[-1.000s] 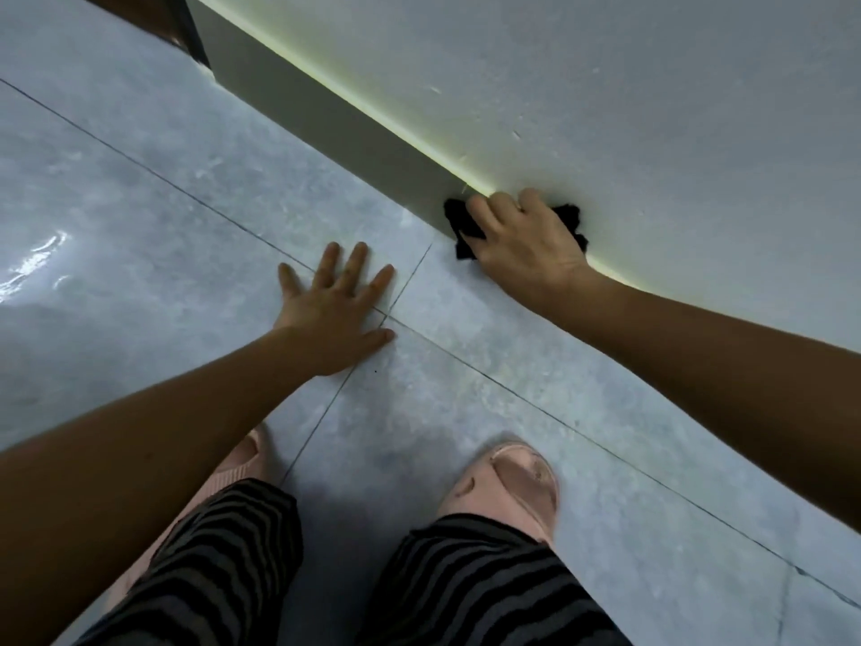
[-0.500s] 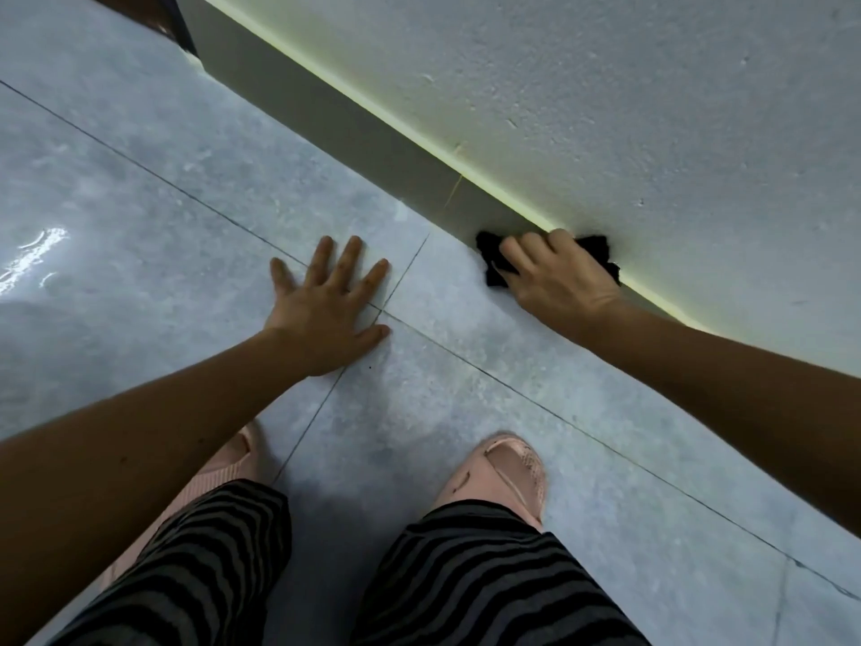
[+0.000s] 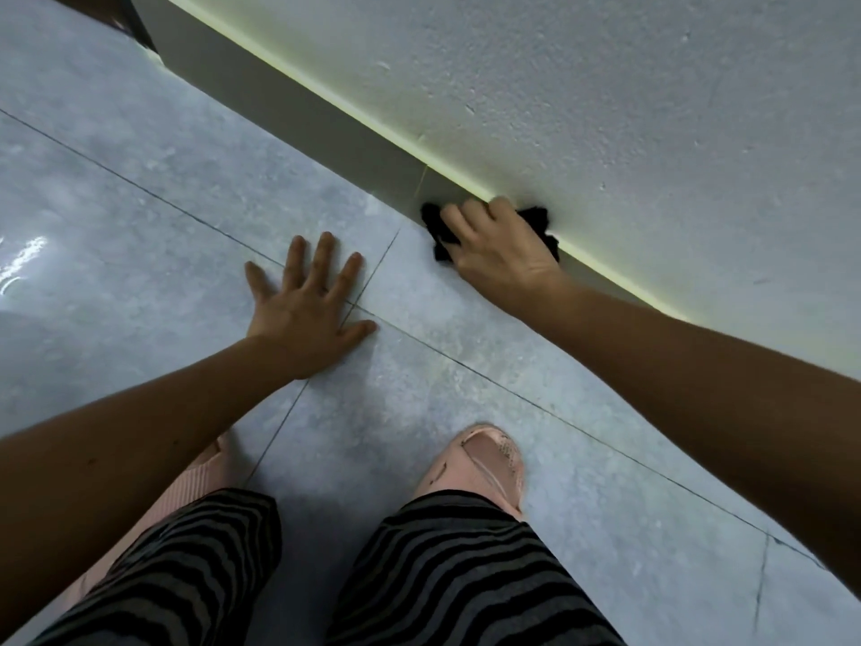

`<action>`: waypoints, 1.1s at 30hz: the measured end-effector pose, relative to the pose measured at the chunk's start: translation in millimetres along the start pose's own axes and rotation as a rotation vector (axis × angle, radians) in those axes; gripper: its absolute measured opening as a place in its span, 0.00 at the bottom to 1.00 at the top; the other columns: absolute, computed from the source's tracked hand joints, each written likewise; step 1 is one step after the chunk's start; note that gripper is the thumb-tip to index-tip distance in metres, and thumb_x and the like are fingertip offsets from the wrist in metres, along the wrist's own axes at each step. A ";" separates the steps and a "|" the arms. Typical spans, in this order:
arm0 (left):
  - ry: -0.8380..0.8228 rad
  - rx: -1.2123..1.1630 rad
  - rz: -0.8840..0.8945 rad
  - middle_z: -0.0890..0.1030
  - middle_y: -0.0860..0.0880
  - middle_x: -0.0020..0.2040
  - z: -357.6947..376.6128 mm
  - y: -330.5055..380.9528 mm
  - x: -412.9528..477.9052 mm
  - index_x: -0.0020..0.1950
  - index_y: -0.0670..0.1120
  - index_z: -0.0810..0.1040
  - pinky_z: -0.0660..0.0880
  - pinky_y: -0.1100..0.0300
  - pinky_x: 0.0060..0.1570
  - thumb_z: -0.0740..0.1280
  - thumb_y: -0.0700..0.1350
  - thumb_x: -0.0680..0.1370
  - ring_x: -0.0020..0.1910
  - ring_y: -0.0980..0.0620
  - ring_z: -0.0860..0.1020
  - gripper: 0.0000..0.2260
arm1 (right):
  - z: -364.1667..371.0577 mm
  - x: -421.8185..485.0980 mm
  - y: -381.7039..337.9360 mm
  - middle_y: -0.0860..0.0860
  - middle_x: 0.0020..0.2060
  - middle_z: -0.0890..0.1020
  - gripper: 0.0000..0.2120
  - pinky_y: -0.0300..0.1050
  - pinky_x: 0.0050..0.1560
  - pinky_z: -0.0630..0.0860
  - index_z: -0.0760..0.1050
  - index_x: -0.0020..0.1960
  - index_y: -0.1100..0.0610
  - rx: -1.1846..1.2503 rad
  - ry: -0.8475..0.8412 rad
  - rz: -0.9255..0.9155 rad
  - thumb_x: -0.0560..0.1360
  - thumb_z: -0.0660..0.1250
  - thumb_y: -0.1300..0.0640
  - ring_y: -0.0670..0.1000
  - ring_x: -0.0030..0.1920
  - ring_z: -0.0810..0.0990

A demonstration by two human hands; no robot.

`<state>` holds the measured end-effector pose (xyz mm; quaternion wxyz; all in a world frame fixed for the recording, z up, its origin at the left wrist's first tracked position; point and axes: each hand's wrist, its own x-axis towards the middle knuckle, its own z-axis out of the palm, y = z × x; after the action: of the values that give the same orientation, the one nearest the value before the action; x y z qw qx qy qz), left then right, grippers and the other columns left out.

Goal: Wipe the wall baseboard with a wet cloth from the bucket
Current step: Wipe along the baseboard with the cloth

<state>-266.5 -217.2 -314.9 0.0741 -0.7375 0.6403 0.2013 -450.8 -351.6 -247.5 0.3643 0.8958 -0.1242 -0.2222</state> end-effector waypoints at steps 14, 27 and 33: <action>-0.070 0.157 0.369 0.34 0.47 0.78 6.3 66.6 10.0 0.76 0.57 0.35 0.44 0.29 0.68 0.44 0.66 0.76 0.76 0.43 0.35 0.32 | 9.3 -74.3 17.4 0.46 0.51 0.78 0.23 0.42 0.40 0.69 0.81 0.52 0.44 -0.034 -0.038 0.145 0.67 0.53 0.59 0.48 0.45 0.76; -0.012 0.220 0.302 0.34 0.44 0.77 11.3 86.4 7.2 0.75 0.56 0.33 0.46 0.26 0.66 0.42 0.67 0.75 0.75 0.38 0.35 0.34 | 49.7 -110.1 0.3 0.47 0.53 0.78 0.11 0.43 0.40 0.67 0.83 0.49 0.46 0.048 -0.165 0.063 0.68 0.68 0.52 0.50 0.45 0.75; -0.032 0.169 0.285 0.32 0.46 0.77 13.7 86.9 9.6 0.74 0.57 0.32 0.45 0.27 0.67 0.41 0.67 0.75 0.75 0.39 0.33 0.33 | 50.3 -124.2 12.3 0.53 0.54 0.68 0.16 0.45 0.42 0.63 0.82 0.51 0.44 -0.042 -0.134 0.121 0.68 0.63 0.57 0.53 0.48 0.68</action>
<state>-353.0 -235.7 -318.2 0.1170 -0.6271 0.7518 0.1669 -584.2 -342.6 -232.6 0.3868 0.8618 -0.1977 -0.2618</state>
